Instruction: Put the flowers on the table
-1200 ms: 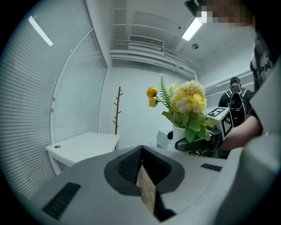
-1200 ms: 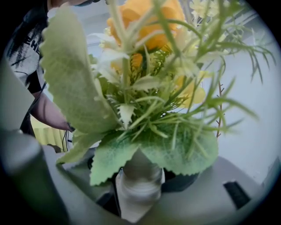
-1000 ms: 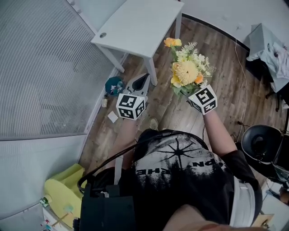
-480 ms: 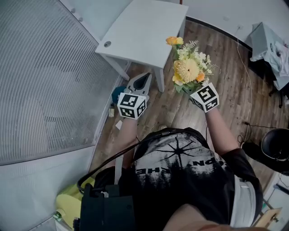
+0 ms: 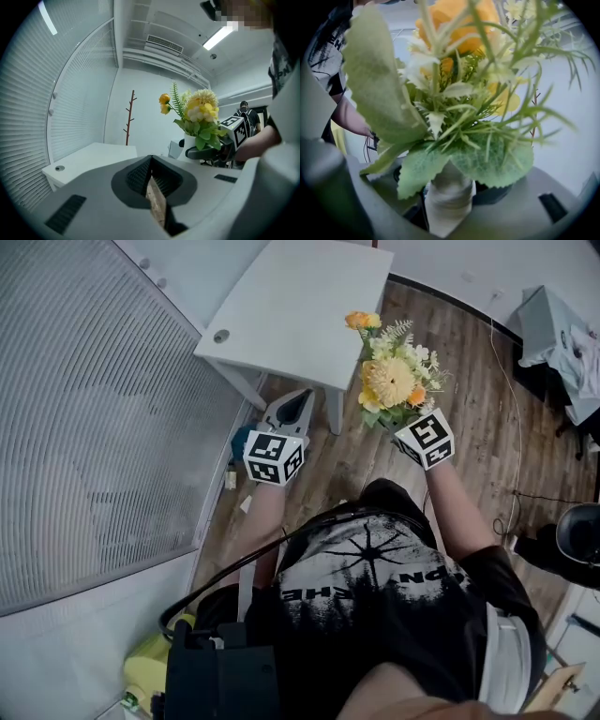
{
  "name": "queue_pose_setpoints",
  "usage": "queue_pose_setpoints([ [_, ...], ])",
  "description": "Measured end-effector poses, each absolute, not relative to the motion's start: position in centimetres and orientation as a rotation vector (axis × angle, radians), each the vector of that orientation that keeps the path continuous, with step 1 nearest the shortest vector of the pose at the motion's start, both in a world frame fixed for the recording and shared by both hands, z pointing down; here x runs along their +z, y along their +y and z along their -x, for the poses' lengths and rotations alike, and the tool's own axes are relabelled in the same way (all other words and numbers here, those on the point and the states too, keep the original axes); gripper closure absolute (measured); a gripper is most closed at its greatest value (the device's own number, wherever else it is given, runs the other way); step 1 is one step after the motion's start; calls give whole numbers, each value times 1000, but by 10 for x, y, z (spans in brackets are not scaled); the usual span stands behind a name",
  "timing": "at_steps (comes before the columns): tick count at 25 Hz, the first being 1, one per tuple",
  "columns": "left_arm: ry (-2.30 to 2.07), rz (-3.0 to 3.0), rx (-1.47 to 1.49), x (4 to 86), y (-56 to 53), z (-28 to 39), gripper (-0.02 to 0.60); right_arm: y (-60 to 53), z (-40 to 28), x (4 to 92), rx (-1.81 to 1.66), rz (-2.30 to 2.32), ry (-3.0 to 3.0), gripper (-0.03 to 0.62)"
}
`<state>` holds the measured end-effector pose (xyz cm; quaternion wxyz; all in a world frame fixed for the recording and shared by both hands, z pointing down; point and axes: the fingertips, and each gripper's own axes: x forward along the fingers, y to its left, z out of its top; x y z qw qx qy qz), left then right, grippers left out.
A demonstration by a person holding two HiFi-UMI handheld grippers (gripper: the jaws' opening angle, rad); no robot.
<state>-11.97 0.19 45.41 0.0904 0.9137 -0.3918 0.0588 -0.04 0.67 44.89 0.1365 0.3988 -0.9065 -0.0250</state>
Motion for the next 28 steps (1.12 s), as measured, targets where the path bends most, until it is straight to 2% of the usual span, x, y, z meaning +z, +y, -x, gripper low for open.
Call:
queue_pose_setpoints([
  [9, -1215, -2657, 176, 476, -49, 128, 569, -50, 10, 465, -58, -1092, -2649, 344],
  [28, -1461, -2459, 205, 469, -223, 104, 569, -249, -9, 467, -32, -778, -2767, 344],
])
